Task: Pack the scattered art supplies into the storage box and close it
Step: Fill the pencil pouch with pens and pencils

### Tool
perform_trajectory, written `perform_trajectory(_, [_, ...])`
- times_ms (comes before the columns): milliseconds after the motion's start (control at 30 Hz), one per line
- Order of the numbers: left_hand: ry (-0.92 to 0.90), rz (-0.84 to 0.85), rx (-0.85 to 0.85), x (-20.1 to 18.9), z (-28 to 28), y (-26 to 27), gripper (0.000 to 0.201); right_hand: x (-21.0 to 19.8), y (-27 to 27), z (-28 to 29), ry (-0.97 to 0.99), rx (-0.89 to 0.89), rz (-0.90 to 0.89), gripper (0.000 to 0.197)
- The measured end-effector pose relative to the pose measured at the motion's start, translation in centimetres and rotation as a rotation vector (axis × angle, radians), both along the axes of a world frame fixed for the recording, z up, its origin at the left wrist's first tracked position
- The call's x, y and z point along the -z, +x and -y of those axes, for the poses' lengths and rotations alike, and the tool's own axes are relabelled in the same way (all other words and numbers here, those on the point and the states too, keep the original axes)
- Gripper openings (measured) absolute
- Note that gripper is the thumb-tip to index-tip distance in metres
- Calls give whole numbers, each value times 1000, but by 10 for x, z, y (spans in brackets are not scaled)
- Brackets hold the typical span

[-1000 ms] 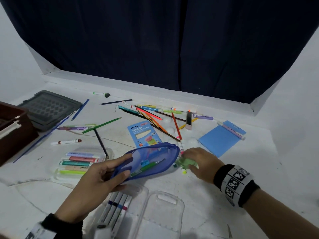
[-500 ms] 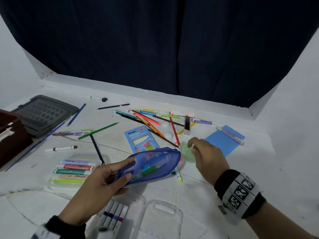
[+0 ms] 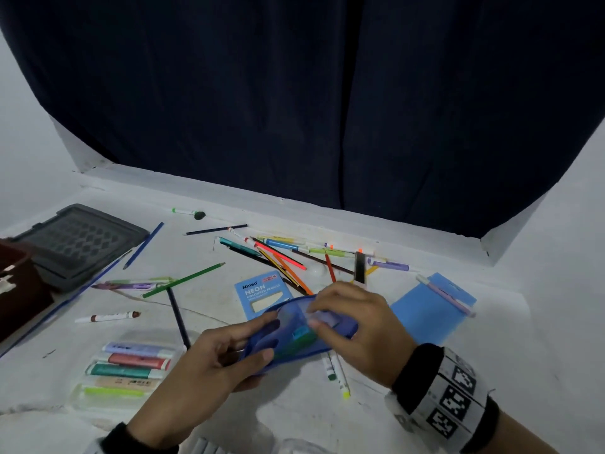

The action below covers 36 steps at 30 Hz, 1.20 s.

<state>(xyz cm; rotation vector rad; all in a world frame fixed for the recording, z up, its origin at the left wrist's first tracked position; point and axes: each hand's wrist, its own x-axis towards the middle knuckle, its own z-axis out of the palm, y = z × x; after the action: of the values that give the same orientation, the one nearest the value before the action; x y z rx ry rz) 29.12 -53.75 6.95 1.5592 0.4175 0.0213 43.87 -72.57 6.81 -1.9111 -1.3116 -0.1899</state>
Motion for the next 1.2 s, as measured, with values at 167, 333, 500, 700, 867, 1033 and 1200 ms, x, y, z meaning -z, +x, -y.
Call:
perform_trajectory(167, [-15,16,-35,0,-9,6,41,1,62,-8,34,281,-21,6])
perform_trajectory(333, [-20,12,-62,1,-17,4,41,45,135,-8,-624,609,-183,32])
perform_trajectory(500, [-7,5,-76,2,-23,0,41,52,152,-19,-790,610,-218,36])
perform_trajectory(700, [-16,5,-111,-1,-27,-6,41,54,152,-26,-745,665,-288,26])
perform_trajectory(867, [-15,-4,-121,-2,-28,-15,41,50,140,-25,-549,725,-462,41])
perform_trajectory(1033, [-12,-8,-143,-3,-27,-29,40,20,94,-27,-127,501,-534,17])
perform_trajectory(1200, [-18,-25,-130,-7,-25,-50,49,-22,19,-32,-58,90,-158,38])
